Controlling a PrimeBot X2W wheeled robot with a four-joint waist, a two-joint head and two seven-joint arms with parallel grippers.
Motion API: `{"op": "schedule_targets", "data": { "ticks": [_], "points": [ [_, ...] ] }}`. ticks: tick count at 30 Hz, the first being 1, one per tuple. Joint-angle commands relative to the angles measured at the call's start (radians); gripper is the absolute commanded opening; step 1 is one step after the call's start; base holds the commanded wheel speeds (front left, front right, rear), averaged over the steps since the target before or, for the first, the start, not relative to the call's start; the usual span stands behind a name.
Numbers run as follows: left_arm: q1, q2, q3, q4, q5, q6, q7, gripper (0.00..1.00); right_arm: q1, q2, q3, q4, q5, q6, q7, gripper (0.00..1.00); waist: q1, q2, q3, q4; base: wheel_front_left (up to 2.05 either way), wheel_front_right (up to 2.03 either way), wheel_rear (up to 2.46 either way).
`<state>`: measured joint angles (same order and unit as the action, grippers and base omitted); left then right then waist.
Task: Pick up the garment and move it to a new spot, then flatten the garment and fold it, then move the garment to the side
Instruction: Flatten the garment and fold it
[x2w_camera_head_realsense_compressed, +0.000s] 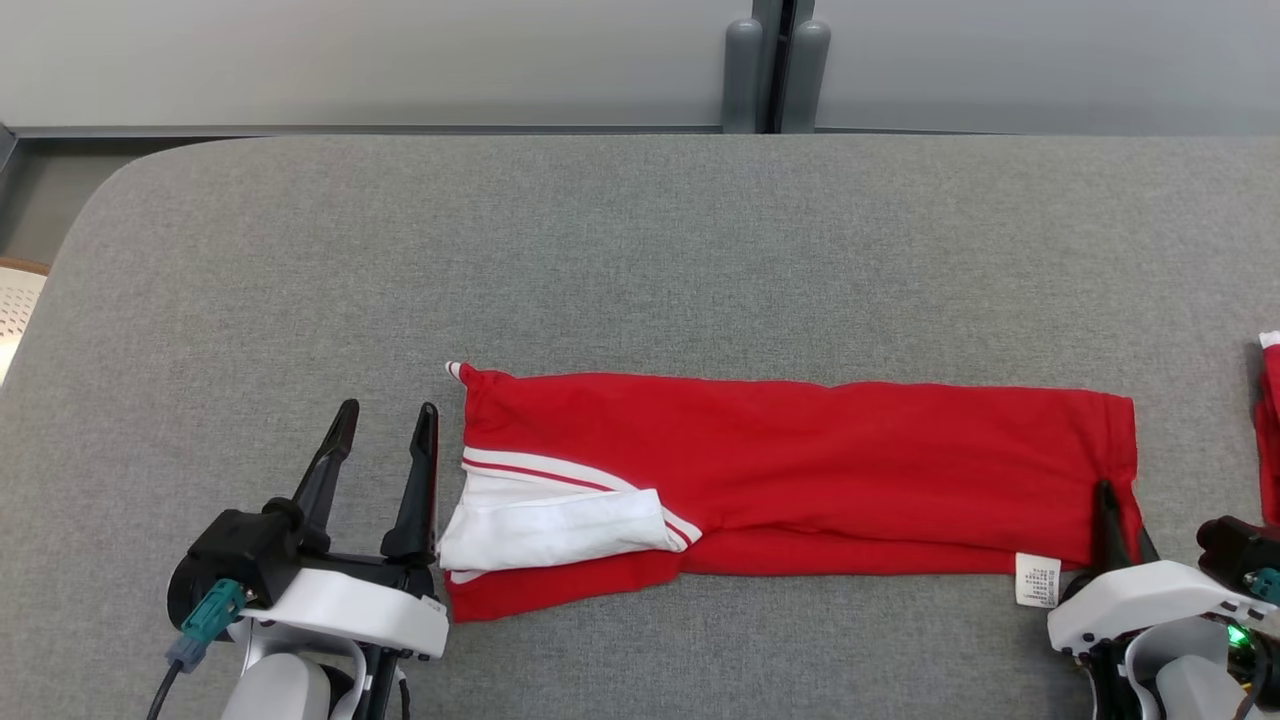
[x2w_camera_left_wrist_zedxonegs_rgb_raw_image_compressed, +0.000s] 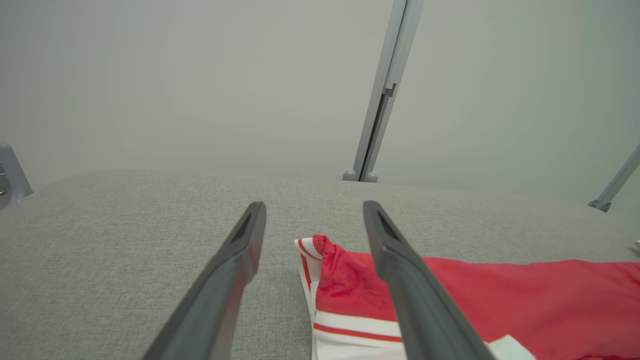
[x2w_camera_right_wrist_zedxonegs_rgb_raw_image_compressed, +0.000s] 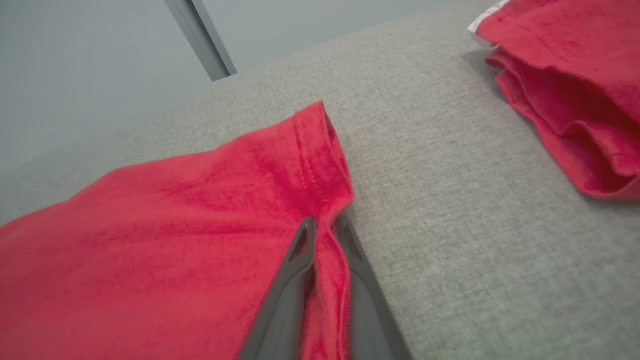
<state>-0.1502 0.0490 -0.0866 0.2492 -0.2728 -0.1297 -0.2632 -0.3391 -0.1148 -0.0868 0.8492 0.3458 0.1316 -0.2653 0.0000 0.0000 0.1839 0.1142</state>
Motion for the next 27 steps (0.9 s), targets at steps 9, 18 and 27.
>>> {"op": "schedule_targets", "data": {
  "ticks": [9,18,27],
  "points": [
    [-0.006,0.004,0.011,0.004,0.009,-0.002,-0.001,1.0,-0.017,-0.086,-0.142,-0.009,-0.043,-0.002,0.001,0.0,0.0,0.0,-0.012,-0.006,0.0,0.0,0.0],
    [0.014,0.004,0.008,0.014,-0.01,-0.002,-0.001,1.0,-0.025,-0.045,-0.262,-0.114,-0.184,-0.002,0.001,0.0,0.0,0.0,-0.043,-0.009,0.0,0.0,0.0],
    [0.035,0.004,0.015,0.018,-0.017,-0.002,-0.001,1.0,-0.018,0.026,-0.08,-0.233,-0.191,-0.001,0.001,0.0,0.0,0.0,-0.073,-0.028,0.0,0.0,0.0]
  ]
}}
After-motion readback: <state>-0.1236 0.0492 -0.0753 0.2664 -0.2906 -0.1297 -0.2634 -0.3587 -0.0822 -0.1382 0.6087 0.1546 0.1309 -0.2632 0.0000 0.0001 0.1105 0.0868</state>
